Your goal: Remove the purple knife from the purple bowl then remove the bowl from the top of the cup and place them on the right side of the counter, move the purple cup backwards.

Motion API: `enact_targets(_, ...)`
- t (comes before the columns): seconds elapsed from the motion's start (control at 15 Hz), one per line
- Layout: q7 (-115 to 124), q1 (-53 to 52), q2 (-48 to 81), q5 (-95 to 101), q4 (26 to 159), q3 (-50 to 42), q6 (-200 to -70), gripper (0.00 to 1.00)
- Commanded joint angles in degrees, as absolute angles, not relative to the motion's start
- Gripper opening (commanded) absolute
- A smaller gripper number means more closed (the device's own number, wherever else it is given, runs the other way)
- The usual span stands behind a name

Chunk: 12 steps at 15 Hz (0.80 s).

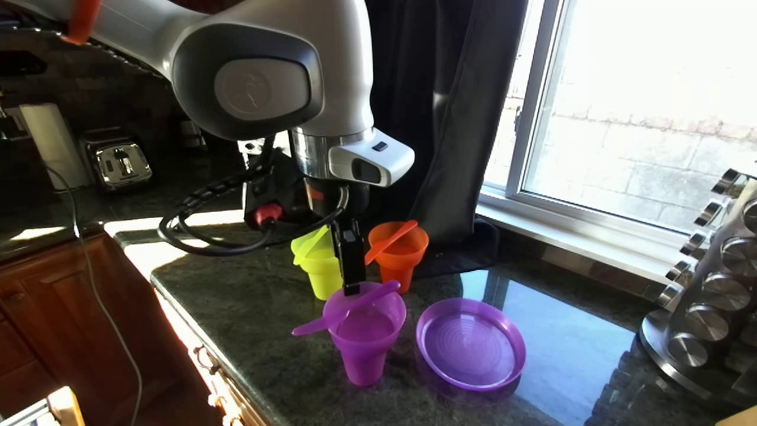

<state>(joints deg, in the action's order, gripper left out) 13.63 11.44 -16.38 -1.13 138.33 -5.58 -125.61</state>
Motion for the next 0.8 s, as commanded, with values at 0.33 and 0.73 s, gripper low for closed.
enact_targets(0.33, 6.9, 11.4, -12.6, 0.8, 137.3, -7.8, -127.5, 1.0)
enact_targets(0.73, 5.8, 11.4, -10.6, 2.2, 136.7, -8.4, -127.6, 1.0)
